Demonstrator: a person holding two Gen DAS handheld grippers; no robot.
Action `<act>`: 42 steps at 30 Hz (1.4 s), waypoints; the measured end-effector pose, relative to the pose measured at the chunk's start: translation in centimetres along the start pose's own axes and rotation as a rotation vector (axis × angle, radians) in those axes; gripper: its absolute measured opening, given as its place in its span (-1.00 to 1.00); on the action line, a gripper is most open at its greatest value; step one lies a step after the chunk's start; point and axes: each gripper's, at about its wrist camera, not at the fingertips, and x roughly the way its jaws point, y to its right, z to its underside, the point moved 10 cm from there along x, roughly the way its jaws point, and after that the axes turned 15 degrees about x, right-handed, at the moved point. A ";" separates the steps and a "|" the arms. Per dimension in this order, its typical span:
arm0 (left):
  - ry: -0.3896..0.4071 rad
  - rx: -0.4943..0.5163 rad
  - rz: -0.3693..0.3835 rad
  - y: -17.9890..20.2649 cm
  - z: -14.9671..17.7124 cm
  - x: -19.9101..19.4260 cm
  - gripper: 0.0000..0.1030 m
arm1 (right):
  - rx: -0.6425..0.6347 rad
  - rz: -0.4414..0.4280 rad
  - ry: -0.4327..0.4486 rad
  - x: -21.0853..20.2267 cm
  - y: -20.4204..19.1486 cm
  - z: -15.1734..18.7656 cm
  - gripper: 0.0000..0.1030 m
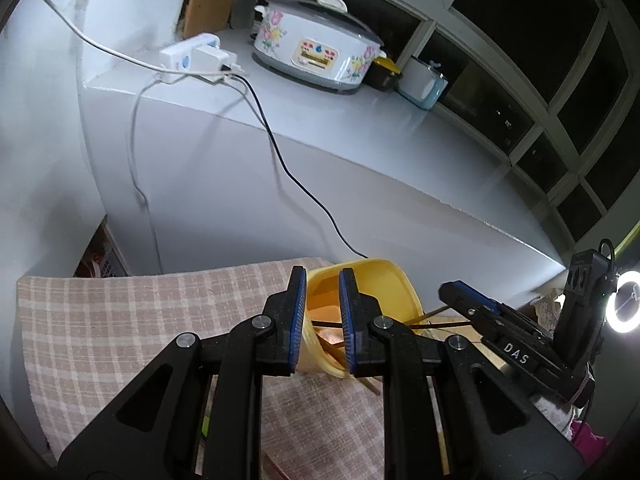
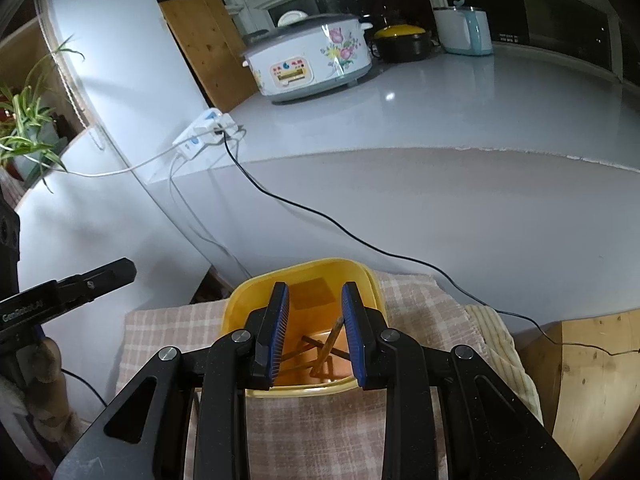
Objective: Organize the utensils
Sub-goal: 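Withdraw both open tools from the container toward the cloth, then close the left tool on a wooden chopstick while the right tool closes on the clear spoon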
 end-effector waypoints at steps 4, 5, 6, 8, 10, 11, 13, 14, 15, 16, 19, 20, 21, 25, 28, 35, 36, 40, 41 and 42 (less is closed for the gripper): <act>0.019 -0.018 -0.025 -1.5 0.1 -1.8 -0.71 | 0.000 -0.013 0.016 -1.1 -0.3 -0.3 -0.51; 0.022 -0.022 -0.032 -1.9 0.3 -2.2 -0.71 | 0.001 -0.017 0.021 -1.5 -0.4 -0.3 -0.51; 0.024 -0.028 -0.044 -2.5 0.6 -2.8 -0.71 | 0.004 -0.018 0.027 -1.8 -0.4 -0.4 -0.51; 0.026 -0.035 -0.067 -3.6 1.2 -3.6 -0.71 | 0.014 -0.029 0.038 -2.6 -0.5 -0.5 -0.51; 0.022 -0.046 -0.091 -4.8 2.0 -4.4 -0.71 | 0.021 -0.045 0.043 -3.2 -0.7 -0.5 -0.51; 0.019 -0.052 -0.105 -5.5 2.7 -4.9 -0.71 | 0.020 -0.052 0.043 -3.6 -0.8 -0.5 -0.51; 0.006 -0.067 -0.129 -6.8 4.0 -5.4 -0.71 | 0.014 -0.070 0.037 -4.1 -1.1 -0.2 -0.51; -0.005 -0.079 -0.139 -7.4 4.8 -5.6 -0.71 | 0.009 -0.079 0.030 -4.3 -1.2 0.1 -0.51; -0.016 -0.090 -0.147 -7.9 5.6 -5.7 -0.71 | 0.004 -0.086 0.019 -4.4 -1.3 0.4 -0.51; -0.031 -0.103 -0.156 -8.4 6.5 -5.8 -0.71 | -0.003 -0.095 0.004 -4.5 -1.4 0.9 -0.51; -0.087 -0.143 -0.170 -9.6 9.6 -5.6 -0.71 | -0.033 -0.109 -0.047 -4.2 -1.7 2.6 -0.51; -0.108 -0.155 -0.170 -9.9 10.7 -5.4 -0.71 | -0.044 -0.111 -0.064 -4.1 -1.7 3.2 -0.51; -0.128 -0.169 -0.170 -10.1 11.8 -5.3 -0.71 | -0.054 -0.110 -0.078 -4.0 -1.7 3.9 -0.51; -0.190 -0.206 -0.174 -10.5 15.2 -4.6 -0.71 | -0.092 -0.115 -0.161 -3.1 -2.0 7.2 -0.51; -0.230 -0.238 -0.161 -10.5 17.5 -3.9 -0.71 | -0.137 -0.114 -0.244 -2.0 -2.6 10.1 -0.51; -0.293 -0.270 -0.116 -9.2 20.9 -2.3 -0.71 | -0.119 -0.127 -0.473 1.3 -2.6 17.5 -0.51; -0.303 -0.267 -0.111 -9.0 21.3 -2.1 -0.71 | -0.110 -0.128 -0.498 1.7 -2.5 18.3 -0.51; -0.327 -0.258 -0.093 -8.5 21.9 -1.1 -0.71 | -0.083 -0.129 -0.605 3.4 -2.2 21.7 -0.51; -0.331 -0.255 -0.087 -8.4 21.9 -0.8 -0.71 | -0.074 -0.132 -0.629 3.7 -2.1 22.5 -0.51; -0.332 -0.251 -0.080 -8.2 21.9 -0.6 -0.71 | -0.063 -0.140 -0.654 3.9 -2.1 23.2 -0.51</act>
